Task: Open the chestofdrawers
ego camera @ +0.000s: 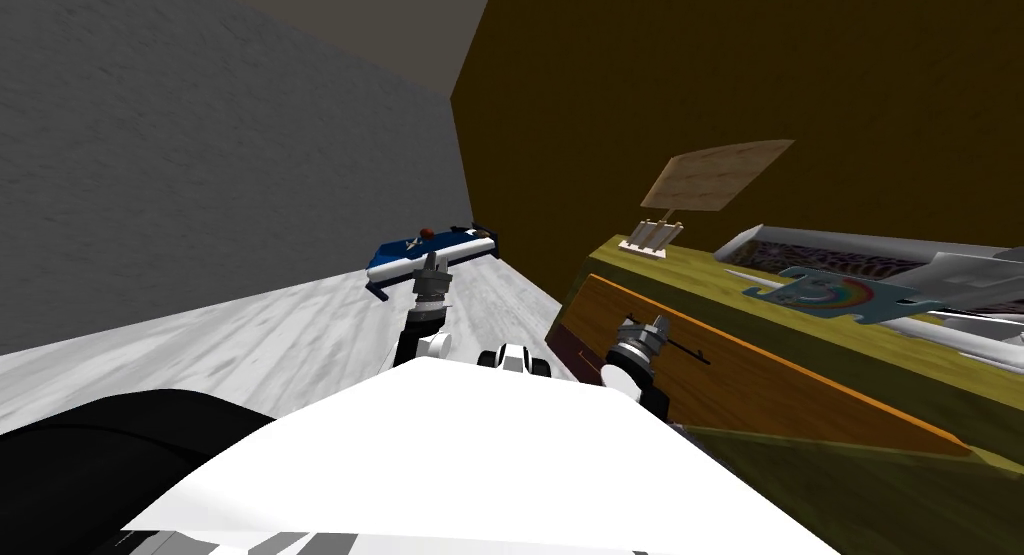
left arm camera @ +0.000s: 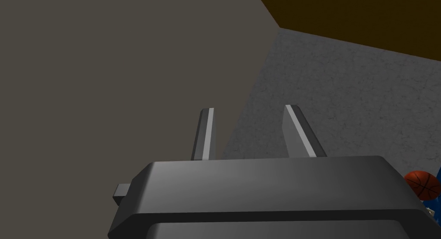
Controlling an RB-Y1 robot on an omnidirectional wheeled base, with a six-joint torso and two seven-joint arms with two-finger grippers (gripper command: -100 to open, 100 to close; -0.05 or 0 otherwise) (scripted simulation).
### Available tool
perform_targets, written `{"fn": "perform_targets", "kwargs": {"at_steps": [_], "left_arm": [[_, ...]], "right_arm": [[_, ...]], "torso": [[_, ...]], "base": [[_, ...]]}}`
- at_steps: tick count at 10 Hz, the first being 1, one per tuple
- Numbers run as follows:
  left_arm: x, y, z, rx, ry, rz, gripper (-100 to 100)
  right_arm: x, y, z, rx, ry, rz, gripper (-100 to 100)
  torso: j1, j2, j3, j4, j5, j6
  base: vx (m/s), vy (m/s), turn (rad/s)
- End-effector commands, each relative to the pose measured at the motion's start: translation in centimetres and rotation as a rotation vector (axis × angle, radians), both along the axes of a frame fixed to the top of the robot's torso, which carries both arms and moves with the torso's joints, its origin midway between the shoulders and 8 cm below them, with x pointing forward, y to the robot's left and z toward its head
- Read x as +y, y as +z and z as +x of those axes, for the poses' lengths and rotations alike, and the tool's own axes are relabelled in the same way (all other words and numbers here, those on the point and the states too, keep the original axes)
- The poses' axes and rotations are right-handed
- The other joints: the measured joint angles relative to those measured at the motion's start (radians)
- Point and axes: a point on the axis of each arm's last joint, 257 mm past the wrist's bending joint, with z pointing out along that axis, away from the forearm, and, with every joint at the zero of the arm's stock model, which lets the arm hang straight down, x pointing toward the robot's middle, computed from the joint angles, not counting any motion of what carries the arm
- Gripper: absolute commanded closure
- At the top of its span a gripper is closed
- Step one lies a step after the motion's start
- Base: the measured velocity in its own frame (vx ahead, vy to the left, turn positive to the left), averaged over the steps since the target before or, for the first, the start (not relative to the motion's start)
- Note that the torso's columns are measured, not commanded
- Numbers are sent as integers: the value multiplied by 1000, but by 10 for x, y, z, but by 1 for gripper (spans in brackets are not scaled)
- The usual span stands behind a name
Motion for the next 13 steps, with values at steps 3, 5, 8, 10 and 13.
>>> {"fn": "perform_targets", "kwargs": {"at_steps": [3, 5, 8, 10, 13], "left_arm": [[0, 0, 0, 0, 0, 0, 0], [0, 0, 0, -1, 0, -1, 0], [0, 0, 0, 0, 0, 0, 0], [0, 0, 0, 0, 0, -1, 0], [0, 0, 0, 0, 0, -1, 0]], "right_arm": [[2, 0, -2, 2, 3, -1, 100], [3, 5, -3, -5, 6, -2, 100], [6, 1, -4, 5, 14, 6, 100], [6, 5, -5, -4, 14, 2, 100], [8, 2, -5, 5, 19, 8, 100]], "torso": [[5, 9, 5, 5, 5, 1], [11, 15, 8, 5, 5, 1], [4, 10, 5, 7, 7, 3], [9, 13, 7, 6, 6, 3], [10, 15, 7, 9, 9, 3]], "base": [[-54, 62, 18], [-136, 143, -26], [-91, 96, -7], [-125, 143, -20], [-115, 116, -13]]}}
